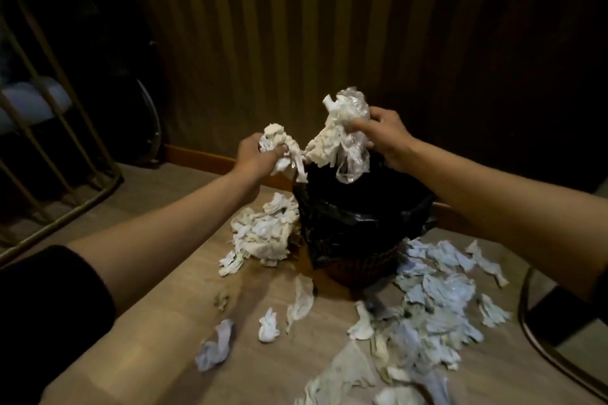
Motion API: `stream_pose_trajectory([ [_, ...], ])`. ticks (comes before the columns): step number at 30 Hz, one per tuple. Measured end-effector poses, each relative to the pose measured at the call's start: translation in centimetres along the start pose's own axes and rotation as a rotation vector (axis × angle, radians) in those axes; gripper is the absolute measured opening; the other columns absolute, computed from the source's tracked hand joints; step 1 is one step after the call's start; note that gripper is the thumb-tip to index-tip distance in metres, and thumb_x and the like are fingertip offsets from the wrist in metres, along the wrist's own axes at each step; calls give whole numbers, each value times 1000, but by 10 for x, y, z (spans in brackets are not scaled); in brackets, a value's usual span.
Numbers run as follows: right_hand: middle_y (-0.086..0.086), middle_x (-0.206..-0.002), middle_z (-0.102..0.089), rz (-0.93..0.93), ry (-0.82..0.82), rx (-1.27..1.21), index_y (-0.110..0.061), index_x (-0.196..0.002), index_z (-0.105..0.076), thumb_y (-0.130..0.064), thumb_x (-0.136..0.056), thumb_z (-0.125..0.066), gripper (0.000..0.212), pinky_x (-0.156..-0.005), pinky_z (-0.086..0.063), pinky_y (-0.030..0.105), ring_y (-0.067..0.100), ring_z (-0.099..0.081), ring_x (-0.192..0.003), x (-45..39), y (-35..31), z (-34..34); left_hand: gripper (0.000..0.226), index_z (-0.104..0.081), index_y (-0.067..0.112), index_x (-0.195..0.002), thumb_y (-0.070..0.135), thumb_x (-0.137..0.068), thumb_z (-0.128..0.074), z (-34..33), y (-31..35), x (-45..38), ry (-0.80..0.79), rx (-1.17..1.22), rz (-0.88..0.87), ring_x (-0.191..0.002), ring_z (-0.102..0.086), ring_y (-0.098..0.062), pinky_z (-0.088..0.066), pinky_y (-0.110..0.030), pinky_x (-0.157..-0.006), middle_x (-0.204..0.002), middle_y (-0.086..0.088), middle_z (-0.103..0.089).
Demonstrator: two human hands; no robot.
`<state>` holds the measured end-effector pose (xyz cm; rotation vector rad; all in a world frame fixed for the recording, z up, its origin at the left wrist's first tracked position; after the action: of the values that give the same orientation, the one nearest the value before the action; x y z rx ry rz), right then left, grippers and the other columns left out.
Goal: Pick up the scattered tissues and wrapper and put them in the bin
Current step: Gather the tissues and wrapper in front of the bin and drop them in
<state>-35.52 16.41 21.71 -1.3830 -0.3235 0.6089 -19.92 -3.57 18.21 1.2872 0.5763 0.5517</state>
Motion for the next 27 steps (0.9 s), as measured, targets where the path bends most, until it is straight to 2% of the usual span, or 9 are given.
stream_pose_trajectory([
  [4,7,-116,-70,-24,82,-10,-12,-117,-64,-20,-76,-78,44,-91,-58,43,23,-71,-103,2,-3,42,46,-62,13,-117,30,-77,-76,-42,25,-16,-18,100,-4,-102,-69,-27,-56,-48,-92,-111,-9,-71],
  [9,-3,-111,-71,-35,139,231,-17,-119,-67,-48,-69,-82,60,-79,-57,33,14,-69,-98,17,12,70,40,-55,18,-111,12,-77,-76,-94,27,-1,-101,84,21,-93,-67,-25,-58,-42,-83,-108,-8,-67],
  [11,-3,-108,-72,-53,176,289,-18,-113,-71,-56,-68,-80,59,-82,-58,34,13,-70,-97,18,23,76,44,-54,19,-118,5,-80,-73,-107,20,3,-180,62,71,-83,-67,-25,-59,-43,-77,-110,-12,-64],
  [13,-2,-102,-73,-66,220,305,-19,-104,-73,-50,-77,-77,42,-82,-59,34,13,-70,-93,19,31,82,50,-51,19,-131,4,-86,-67,-113,17,4,-252,13,91,-77,-63,-23,-55,-39,-71,-117,-14,-61],
  [16,3,-97,-72,-83,238,342,-14,-99,-73,-43,-87,-70,32,-66,-54,29,15,-68,-85,21,35,90,53,-45,19,-141,2,-93,-57,-116,16,6,-347,-27,99,-76,-56,-17,-48,-33,-67,-125,-8,-52],
  [19,13,-106,-71,-106,230,410,-7,-105,-70,-40,-90,-67,37,-73,-57,38,17,-65,-84,21,37,89,50,-48,15,-138,-4,-93,-51,-111,14,10,-373,-34,113,-67,-56,-15,-46,-25,-54,-110,-8,-59],
  [22,8,-111,-68,-97,142,509,-10,-120,-66,-32,-89,-71,38,-71,-57,31,16,-66,-91,23,37,78,43,-53,14,-134,0,-94,-53,-102,6,7,-363,-79,82,-91,-63,-20,-55,-36,-78,-123,-9,-58],
  [24,6,-118,-66,-44,79,631,-12,-128,-62,-25,-86,-74,45,-82,-57,31,20,-66,-103,22,39,66,41,-54,14,-133,2,-94,-53,-93,2,6,-356,-133,62,-112,-60,-23,-55,-43,-94,-132,-9,-54],
  [27,5,-114,-69,2,51,729,-15,-121,-68,-25,-87,-74,36,-92,-56,35,18,-66,-105,20,39,49,42,-52,15,-134,-1,-95,-48,-80,1,10,-398,-189,53,-109,-62,-26,-52,-44,-97,-131,-11,-53],
])
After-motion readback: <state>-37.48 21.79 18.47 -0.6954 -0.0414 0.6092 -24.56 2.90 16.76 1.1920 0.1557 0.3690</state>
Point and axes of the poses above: each hand's wrist, its own x-axis away from the middle knuckle, its own z-axis out of the back of the hand, y = z × x, the point moved 1 cm from there along -x, towards the middle knuckle
